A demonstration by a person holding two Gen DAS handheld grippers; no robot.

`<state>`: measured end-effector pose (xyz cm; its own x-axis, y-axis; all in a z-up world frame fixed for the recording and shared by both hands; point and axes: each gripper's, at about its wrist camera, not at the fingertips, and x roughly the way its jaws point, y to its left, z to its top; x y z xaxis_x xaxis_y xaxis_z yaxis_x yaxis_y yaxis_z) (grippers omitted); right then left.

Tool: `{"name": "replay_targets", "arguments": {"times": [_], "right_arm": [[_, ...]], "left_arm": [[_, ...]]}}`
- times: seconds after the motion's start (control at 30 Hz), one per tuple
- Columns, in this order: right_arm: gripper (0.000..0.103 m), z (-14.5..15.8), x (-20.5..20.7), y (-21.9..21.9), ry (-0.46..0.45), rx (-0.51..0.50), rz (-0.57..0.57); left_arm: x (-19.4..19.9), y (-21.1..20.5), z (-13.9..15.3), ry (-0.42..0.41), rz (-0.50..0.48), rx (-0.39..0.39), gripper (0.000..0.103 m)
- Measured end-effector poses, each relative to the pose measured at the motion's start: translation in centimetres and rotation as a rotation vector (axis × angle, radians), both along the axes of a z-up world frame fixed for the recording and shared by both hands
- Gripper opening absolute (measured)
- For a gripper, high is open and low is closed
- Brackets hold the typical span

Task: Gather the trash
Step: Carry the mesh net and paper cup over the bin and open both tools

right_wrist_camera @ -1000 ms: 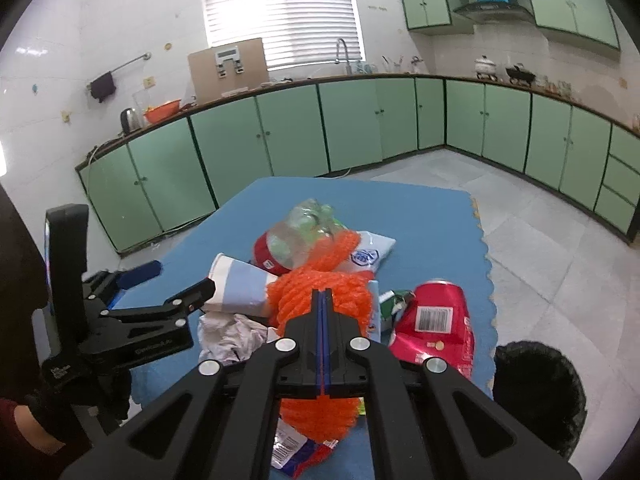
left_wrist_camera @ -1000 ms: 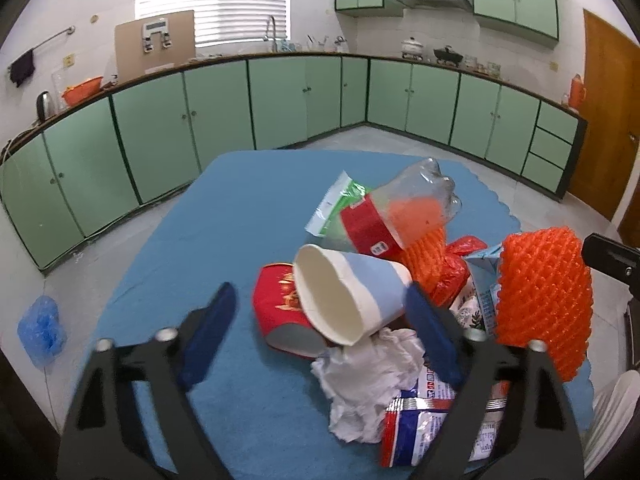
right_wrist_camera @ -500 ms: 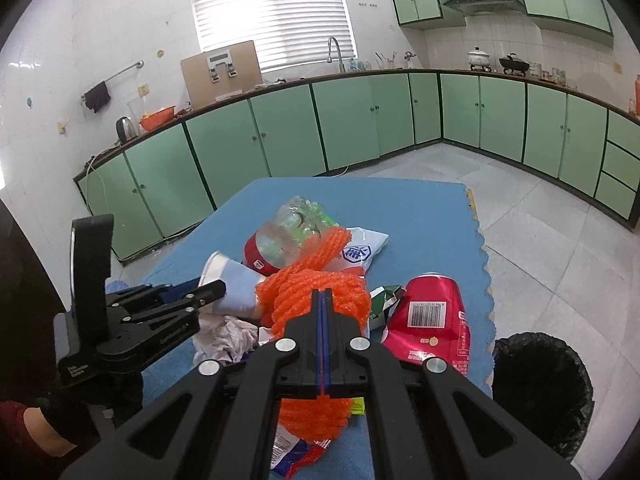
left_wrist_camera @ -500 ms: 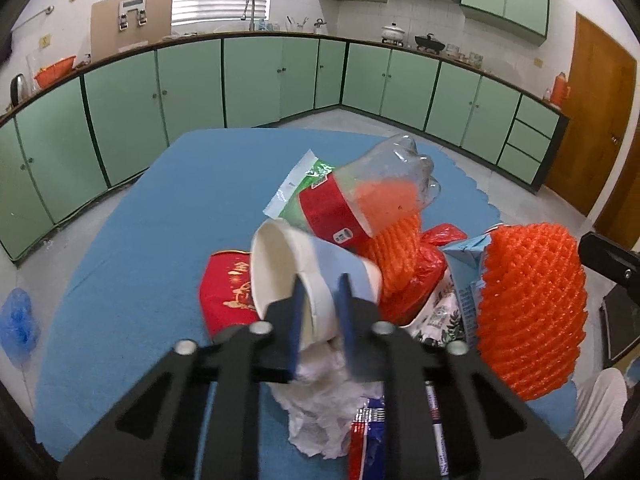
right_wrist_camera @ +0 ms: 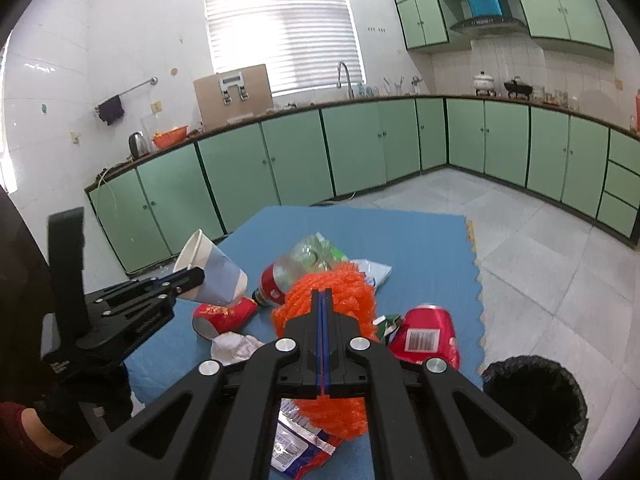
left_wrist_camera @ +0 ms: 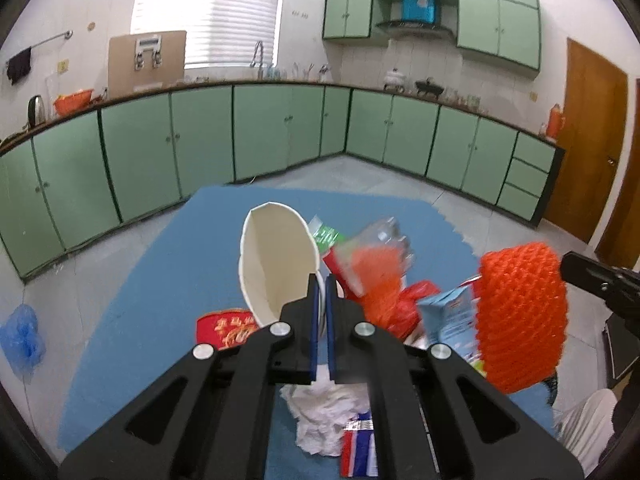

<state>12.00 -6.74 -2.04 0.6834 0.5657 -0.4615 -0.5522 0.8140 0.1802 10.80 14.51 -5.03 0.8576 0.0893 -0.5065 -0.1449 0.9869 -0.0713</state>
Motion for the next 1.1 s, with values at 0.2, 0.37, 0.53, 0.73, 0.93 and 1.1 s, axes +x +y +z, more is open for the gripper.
{"name": "replay_targets", "arguments": {"times": [0.2,0.37,0.53,0.73,0.93,1.1], "right_arm": [[0.000,1.6,-0.4,-3.1,-0.049,0.002,-0.069],[0.000,2.4,-0.2,-7.7,-0.073,-0.008,-0.183],[0.000,1.8,0.6,-12.5,-0.069,-0.046,-0.300],[0.000,-0.4,2.3,-18.3,-0.024,-0.058,-0.428],[0.000,-4.6,5.2,-22.9,0.066,-0.062,-0.508],[0.001,-8.9,7.1,-26.2,0.161,-0.042,-0.553]], "left_arm": [[0.1,-3.9,2.3,-0.058,-0.101,0.000,0.002],[1.0,-9.2,2.8,-0.083,-0.238,-0.011,0.002],[2.6,-15.7,2.0,-0.081,-0.383,-0.024,0.002],[5.7,-22.5,-0.5,-0.047,-0.493,-0.043,0.002],[8.6,-27.1,-5.0,0.030,-0.570,-0.057,0.002],[11.7,-30.3,-9.2,0.118,-0.617,-0.056,0.003]]}}
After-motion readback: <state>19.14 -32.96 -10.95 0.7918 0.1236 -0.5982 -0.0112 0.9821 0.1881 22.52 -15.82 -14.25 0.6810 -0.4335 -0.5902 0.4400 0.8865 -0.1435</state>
